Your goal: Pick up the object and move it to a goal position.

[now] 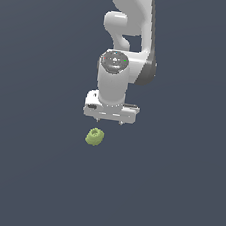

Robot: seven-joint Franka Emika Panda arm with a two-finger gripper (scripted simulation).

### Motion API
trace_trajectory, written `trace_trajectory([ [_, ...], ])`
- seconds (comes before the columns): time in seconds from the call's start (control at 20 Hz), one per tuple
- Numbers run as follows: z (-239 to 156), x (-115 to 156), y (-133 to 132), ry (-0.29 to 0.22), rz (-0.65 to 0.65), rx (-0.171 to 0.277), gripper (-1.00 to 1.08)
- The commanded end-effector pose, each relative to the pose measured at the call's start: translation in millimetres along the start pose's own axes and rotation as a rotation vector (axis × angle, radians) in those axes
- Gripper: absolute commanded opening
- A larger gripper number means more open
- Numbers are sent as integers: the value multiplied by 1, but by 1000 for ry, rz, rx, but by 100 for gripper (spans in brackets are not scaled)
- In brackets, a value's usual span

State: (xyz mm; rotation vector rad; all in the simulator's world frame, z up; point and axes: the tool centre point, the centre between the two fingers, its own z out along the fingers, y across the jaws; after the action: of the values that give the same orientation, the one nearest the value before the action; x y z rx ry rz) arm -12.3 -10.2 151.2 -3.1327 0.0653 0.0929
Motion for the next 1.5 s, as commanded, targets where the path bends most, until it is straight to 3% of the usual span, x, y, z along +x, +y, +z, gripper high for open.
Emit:
trace_trajectory([
  [0.0, 0, 0, 0, 0, 0, 0, 100],
  [0.45, -24, 14, -7, 53, -26, -21, 100],
  [0.8, -23, 14, -6, 52, -10, -20, 100],
  [1.45, -8, 20, 10, 53, 224, -4, 100],
])
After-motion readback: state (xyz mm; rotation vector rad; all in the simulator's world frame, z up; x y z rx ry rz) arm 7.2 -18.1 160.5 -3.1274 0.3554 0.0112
